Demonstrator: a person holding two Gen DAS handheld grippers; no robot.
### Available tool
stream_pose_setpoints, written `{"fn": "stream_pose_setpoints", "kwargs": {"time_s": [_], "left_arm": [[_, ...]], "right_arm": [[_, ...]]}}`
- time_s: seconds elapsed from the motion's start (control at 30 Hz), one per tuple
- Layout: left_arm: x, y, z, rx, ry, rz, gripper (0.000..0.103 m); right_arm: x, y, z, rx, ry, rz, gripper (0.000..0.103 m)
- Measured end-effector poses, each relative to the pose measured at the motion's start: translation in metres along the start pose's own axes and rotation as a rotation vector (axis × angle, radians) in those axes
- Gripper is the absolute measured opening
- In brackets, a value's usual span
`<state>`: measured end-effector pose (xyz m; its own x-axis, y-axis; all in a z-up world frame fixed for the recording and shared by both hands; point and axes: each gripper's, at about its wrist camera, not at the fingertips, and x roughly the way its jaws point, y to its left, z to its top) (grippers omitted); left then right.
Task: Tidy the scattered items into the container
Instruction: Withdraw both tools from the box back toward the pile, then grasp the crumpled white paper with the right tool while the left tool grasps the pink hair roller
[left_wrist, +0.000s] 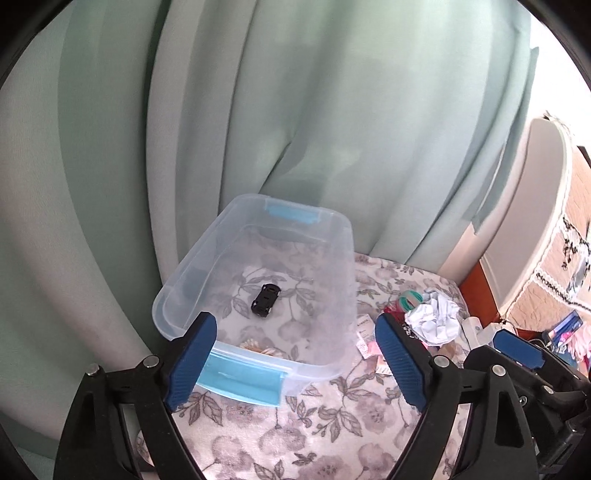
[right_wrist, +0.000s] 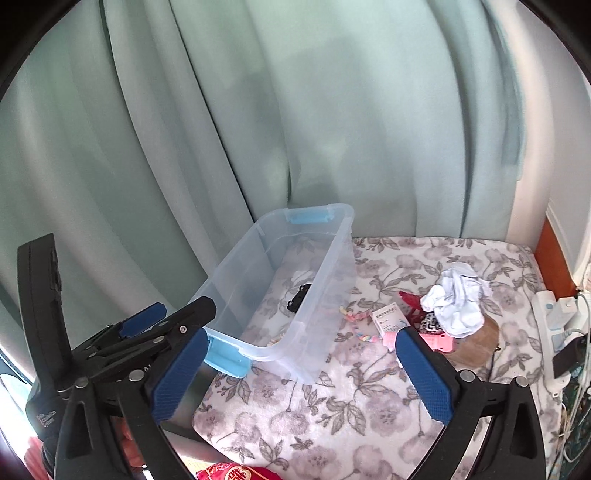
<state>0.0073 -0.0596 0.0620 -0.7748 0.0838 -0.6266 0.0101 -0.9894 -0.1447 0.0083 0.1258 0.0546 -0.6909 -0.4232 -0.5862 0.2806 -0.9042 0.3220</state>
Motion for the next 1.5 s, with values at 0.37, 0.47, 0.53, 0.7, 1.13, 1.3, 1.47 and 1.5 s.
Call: {"fn": "stream_pose_setpoints", "kwargs": {"time_s": [0.37, 0.47, 0.53, 0.7, 1.13, 1.3, 1.47, 1.5], "left_arm": [[-0.008, -0.071, -0.010, 0.107, -0.012, -0.095, 0.098], [0.000, -0.087, -0.016, 0.110, 0.005, -0.128, 0.099], [0.006, -0.096, -0.020, 0.114, 0.019, -0.144, 0.099], [0.024, -0.111, -0.031, 0.110, 0.058, -0.184, 0.099], [0.093, -0.129, -0.044, 0.126, 0.186, -0.236, 0.099], [0.125, -0.132, -0.048, 0.139, 0.249, -0.187, 0.099], [0.155, -0.131, -0.052, 0.104, 0.308, -0.187, 0.099], [0.160, -0.132, -0.053, 0.107, 0.313, -0.180, 0.098]], "right_arm": [[-0.047, -0.060, -0.009, 0.096, -0.088, -0.065, 0.103], [-0.054, -0.078, -0.014, 0.133, -0.090, -0.078, 0.103], [-0.055, -0.088, -0.017, 0.145, -0.085, -0.089, 0.103], [-0.055, -0.109, -0.027, 0.174, -0.093, -0.121, 0.103], [-0.010, -0.157, -0.037, 0.274, 0.003, -0.127, 0.103], [0.012, -0.172, -0.034, 0.271, 0.052, -0.116, 0.103], [0.033, -0.187, -0.025, 0.291, 0.071, -0.115, 0.103], [0.037, -0.189, -0.023, 0.295, 0.073, -0.110, 0.103]]}}
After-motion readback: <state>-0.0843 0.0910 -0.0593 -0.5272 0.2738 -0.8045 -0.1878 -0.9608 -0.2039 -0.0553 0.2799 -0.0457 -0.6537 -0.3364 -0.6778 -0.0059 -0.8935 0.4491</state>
